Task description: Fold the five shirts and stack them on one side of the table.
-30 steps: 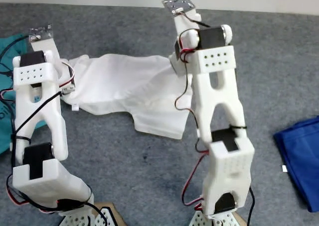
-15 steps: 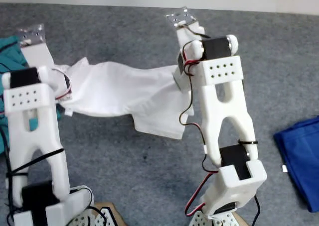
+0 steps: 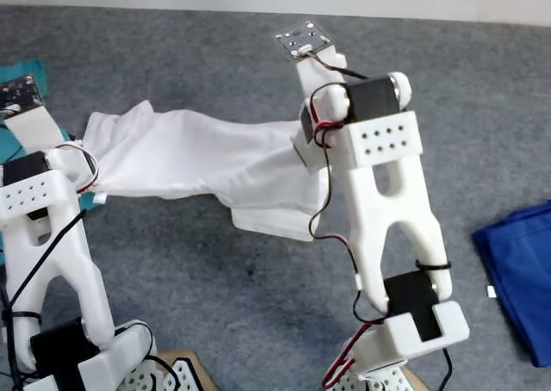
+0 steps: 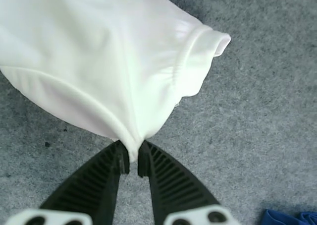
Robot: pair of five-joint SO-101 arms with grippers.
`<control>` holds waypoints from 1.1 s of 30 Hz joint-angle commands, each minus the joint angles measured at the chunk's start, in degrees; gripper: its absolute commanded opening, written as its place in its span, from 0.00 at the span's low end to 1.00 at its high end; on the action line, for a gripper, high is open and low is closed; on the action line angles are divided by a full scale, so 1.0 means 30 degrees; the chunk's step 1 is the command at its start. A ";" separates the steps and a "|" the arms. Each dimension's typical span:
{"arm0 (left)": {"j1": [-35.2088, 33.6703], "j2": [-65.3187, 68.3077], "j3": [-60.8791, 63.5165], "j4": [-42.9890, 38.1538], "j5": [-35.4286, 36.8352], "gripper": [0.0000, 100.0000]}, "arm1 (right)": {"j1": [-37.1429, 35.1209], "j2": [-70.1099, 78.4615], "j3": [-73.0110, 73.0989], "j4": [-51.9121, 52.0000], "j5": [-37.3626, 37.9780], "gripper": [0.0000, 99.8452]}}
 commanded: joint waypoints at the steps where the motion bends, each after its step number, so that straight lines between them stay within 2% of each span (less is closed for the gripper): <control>1: 0.0044 -0.0894 -0.0132 -0.0322 -0.0059 0.01 | -0.0366 -0.1216 0.0366 0.0249 -0.0176 0.01; 8: 0.0161 -0.0835 -0.0044 -0.0322 -0.0059 0.01 | -0.0689 -0.1275 0.3238 0.0220 -0.0527 0.01; 22: 0.0132 -0.0835 0.0220 -0.0381 -0.0059 0.01 | -0.1070 -0.2623 0.5172 0.0132 -0.1026 0.01; 28: 0.0161 -0.0835 0.1245 -0.1700 -0.0059 0.01 | -0.1011 -0.2535 0.6696 -0.1070 -0.1055 0.01; 33: 0.0190 -0.0835 0.1890 -0.2842 -0.0059 0.01 | 0.0044 -0.2447 0.7575 -0.2828 -0.0938 0.01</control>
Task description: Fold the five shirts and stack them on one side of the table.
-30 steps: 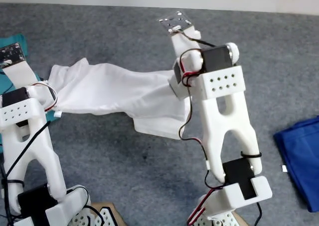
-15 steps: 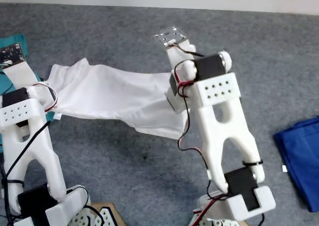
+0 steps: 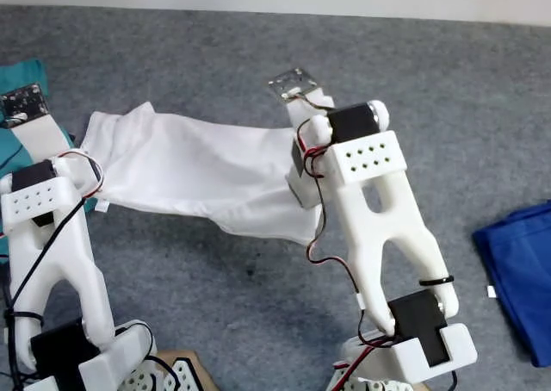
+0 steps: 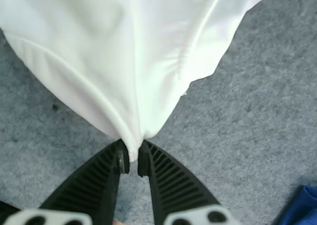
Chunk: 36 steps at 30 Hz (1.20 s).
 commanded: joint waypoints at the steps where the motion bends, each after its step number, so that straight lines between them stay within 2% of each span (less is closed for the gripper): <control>1: 0.0132 -0.0747 0.0103 -0.1172 -0.0059 0.01 | 0.0923 -0.0396 0.0249 -0.1597 -0.0088 0.01; 16: 0.1040 -0.0718 0.3150 -0.6271 -0.0059 0.01 | 0.2095 -0.0396 0.4088 -0.6520 -0.0029 0.01; 21: 0.1187 -0.0718 0.4029 -0.6916 -0.0059 0.01 | 0.2183 0.0484 0.4967 -0.6989 0.1319 0.01; 28: 0.1040 -0.0894 0.3853 -0.6799 -0.0176 0.01 | 0.2418 0.1245 0.4352 -0.7077 0.1641 0.19; 30: 0.0571 -0.1187 0.3092 -0.6183 -0.0908 0.05 | 0.2740 0.1275 0.3414 -0.6755 0.1641 0.22; 33: -0.0103 -0.2154 0.1714 -0.3839 -0.1377 0.18 | 0.3267 0.1333 0.1685 -0.6139 0.1641 0.22; 36: -0.0396 -0.3150 0.1011 -0.2960 -0.1289 0.29 | 0.3678 0.1392 0.0571 -0.5963 0.1553 0.22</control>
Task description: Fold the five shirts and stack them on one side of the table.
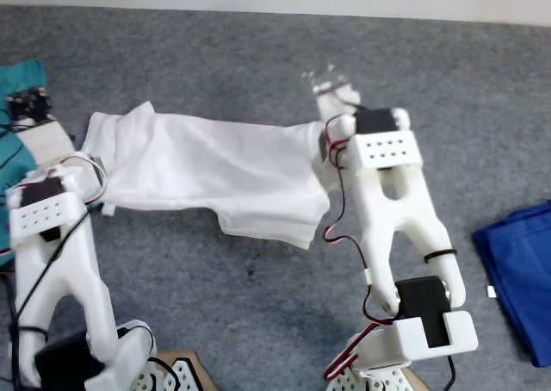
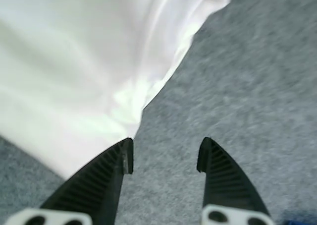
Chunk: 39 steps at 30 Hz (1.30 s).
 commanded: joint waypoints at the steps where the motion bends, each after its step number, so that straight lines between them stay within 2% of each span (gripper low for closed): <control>1: -0.0484 -0.1626 -0.1538 0.0821 -0.0147 0.32 | 0.0630 -0.0103 -0.1949 0.0278 0.0088 0.22; 3: -0.0689 -0.2154 -0.1890 0.0879 -0.0147 0.32 | 0.0659 -0.0103 -0.2125 0.0132 -0.0234 0.22; 6: -0.0659 -0.2447 -0.2681 0.0908 -0.0147 0.28 | 0.0630 -0.0073 -0.2183 -0.0689 -0.1348 0.21; 8: 0.0015 -0.2066 -0.3355 0.0908 -0.0147 0.21 | 0.0396 -0.0073 -0.2183 -0.1538 -0.2139 0.16; 11: 0.1421 -0.0747 -0.4293 0.0908 -0.0117 0.05 | 0.0161 -0.0073 -0.2183 -0.2740 -0.2901 0.00; 12: 0.1861 -0.0161 -0.4645 0.0908 -0.0117 0.00 | 0.0073 -0.0073 -0.2183 -0.3062 -0.3106 0.01; 14: 0.2623 0.1128 -0.5319 0.0908 0.0615 0.03 | 0.0015 -0.0073 -0.2183 -0.3678 -0.3575 0.03; 18: 0.3912 0.3824 -0.6872 0.0821 0.2725 0.01 | -0.0425 0.0513 -0.2212 -0.4879 -0.4190 0.01; 23: 0.5055 0.7106 -0.8747 0.0791 0.3253 0.01 | -0.1304 0.3560 -0.4381 -0.5231 -0.4220 0.01; 27: 0.5055 0.9304 -1.0007 0.0791 0.3253 0.01 | -0.1392 0.6227 -0.6696 -0.5201 -0.4220 0.01; 31: 0.3795 1.0681 -1.1883 0.0879 0.3048 0.02 | -0.1363 0.7751 -0.7692 -0.5201 -0.4220 0.01; 33: 0.2886 1.1238 -1.2821 0.0938 0.2227 0.08 | -0.1333 0.7927 -0.7722 -0.5201 -0.4220 0.04; 37: 0.2300 1.2469 -1.4051 0.2110 0.2051 0.24 | -0.1333 0.7985 -0.7751 -0.5201 -0.4249 0.08; 39: 0.2300 1.3172 -1.4432 0.2286 0.2051 0.25 | -0.1392 0.7985 -0.7722 -0.5201 -0.4249 0.08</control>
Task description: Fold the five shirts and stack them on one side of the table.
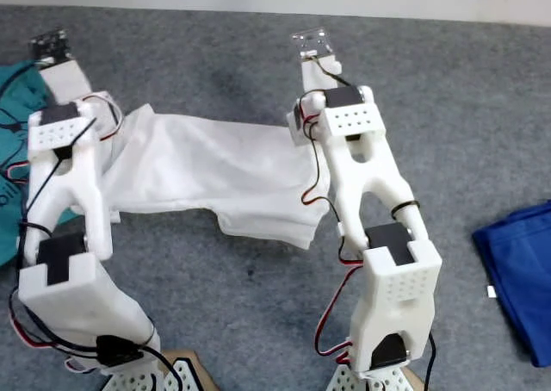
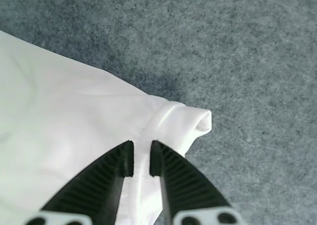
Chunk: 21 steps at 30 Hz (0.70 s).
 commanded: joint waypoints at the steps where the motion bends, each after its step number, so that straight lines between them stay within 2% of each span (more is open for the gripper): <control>1: -0.0103 0.0689 -0.1451 0.0352 -0.0205 0.24 | -0.0249 -0.0220 -0.1011 -0.0337 -0.0264 0.08; 12: -0.0015 0.5026 -0.4674 0.0322 -0.0234 0.15 | -0.0249 -0.0190 -0.0982 -0.0337 -0.0264 0.08; 21: 0.0484 0.5436 -0.5055 0.0322 -0.0234 0.08 | -0.0249 -0.0190 -0.0952 -0.0337 -0.0264 0.08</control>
